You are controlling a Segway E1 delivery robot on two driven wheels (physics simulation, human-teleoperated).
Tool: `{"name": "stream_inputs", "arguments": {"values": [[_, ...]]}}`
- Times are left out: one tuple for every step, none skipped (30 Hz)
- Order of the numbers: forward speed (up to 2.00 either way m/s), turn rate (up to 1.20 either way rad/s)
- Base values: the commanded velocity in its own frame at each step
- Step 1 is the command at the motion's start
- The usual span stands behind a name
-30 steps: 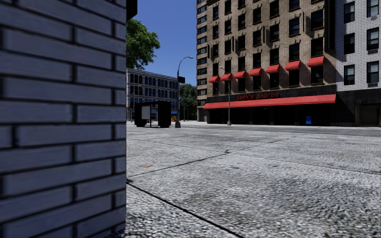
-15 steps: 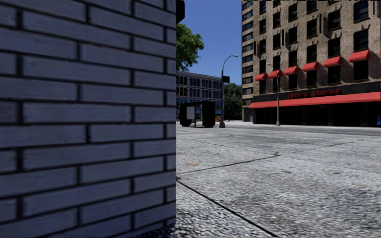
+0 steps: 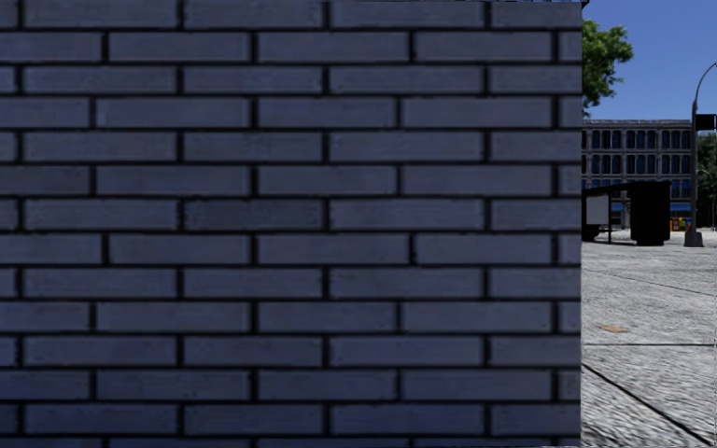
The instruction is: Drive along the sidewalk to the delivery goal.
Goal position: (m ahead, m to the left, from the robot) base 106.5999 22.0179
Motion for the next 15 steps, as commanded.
{"name": "stream_inputs", "arguments": {"values": [[0.00,1.20],[0.00,1.20],[0.00,1.20],[0.00,1.20],[0.00,1.20],[0.00,1.20],[0.00,1.20],[0.00,1.20],[0.00,1.20],[0.00,1.20],[0.00,1.20],[0.00,1.20],[0.00,1.20],[0.00,1.20],[0.00,1.20]]}}
